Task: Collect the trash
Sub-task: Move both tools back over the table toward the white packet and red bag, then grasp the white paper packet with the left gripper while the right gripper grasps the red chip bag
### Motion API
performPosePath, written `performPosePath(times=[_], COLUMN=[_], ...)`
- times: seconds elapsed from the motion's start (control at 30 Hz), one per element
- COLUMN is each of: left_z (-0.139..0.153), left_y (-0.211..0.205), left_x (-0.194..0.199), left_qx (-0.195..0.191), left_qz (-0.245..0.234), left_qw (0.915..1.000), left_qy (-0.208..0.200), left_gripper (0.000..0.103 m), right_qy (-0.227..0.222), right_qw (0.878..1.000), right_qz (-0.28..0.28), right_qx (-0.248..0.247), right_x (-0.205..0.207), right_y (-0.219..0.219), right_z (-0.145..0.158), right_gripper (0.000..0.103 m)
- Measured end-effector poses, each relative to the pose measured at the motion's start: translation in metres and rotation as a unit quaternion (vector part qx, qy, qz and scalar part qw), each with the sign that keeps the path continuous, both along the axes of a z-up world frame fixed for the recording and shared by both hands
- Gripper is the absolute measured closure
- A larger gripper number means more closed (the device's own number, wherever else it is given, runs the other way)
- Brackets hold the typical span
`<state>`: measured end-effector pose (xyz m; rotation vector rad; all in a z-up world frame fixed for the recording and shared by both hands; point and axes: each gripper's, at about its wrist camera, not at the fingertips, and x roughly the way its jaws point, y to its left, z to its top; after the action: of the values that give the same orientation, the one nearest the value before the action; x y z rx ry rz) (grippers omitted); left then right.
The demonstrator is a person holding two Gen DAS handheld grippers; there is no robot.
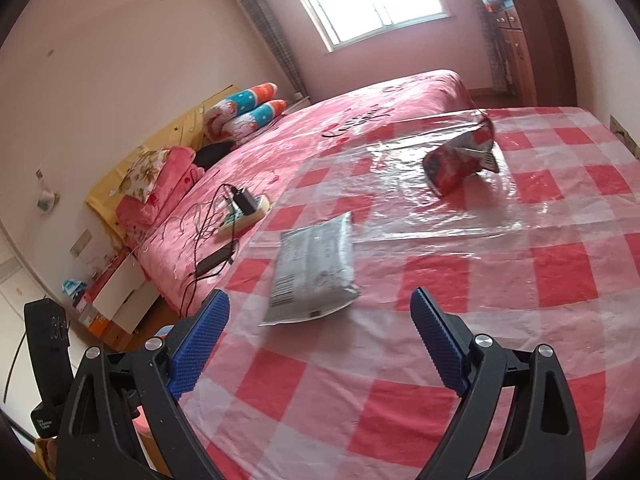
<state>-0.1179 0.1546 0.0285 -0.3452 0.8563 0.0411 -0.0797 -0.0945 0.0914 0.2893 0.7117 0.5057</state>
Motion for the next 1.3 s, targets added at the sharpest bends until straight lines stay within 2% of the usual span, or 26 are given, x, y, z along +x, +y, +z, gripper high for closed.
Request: performPosePath(times=[0.4, 0.6, 0.87, 1.07, 1.3], left_z=[0.008, 0.013, 0.007, 0.003, -0.005], left_y=[-0.04, -0.056, -0.069, -0.072, -0.077], left_x=[0.041, 0.071, 0.112, 0.134, 0.154], left_qx=[-0.018, -0.031, -0.003, -0.001, 0.022], left_qz=[-0.05, -0.065, -0.045, -0.043, -0.035], left_qw=[0.9984, 0.9971, 0.999, 0.999, 0.9987], left_qy=[-0.017, -0.025, -0.002, 0.01, 0.028], left_gripper=[0.022, 0.022, 0.019, 0.018, 0.018], right_qy=[0.02, 0.04, 0.085, 0.084, 0.078], right_qw=[0.999, 0.997, 0.994, 0.994, 0.995], right_qz=[-0.046, -0.064, -0.067, -0.068, -0.059], right_qx=[0.006, 0.001, 0.021, 0.014, 0.026], right_x=[0.019, 0.047, 0.106, 0.147, 0.186], right_y=[-0.035, -0.061, -0.093, -0.098, -0.095], right_z=[-0.007, -0.006, -0.011, -0.015, -0.021], right_gripper=[0.012, 0.012, 0.012, 0.012, 0.012])
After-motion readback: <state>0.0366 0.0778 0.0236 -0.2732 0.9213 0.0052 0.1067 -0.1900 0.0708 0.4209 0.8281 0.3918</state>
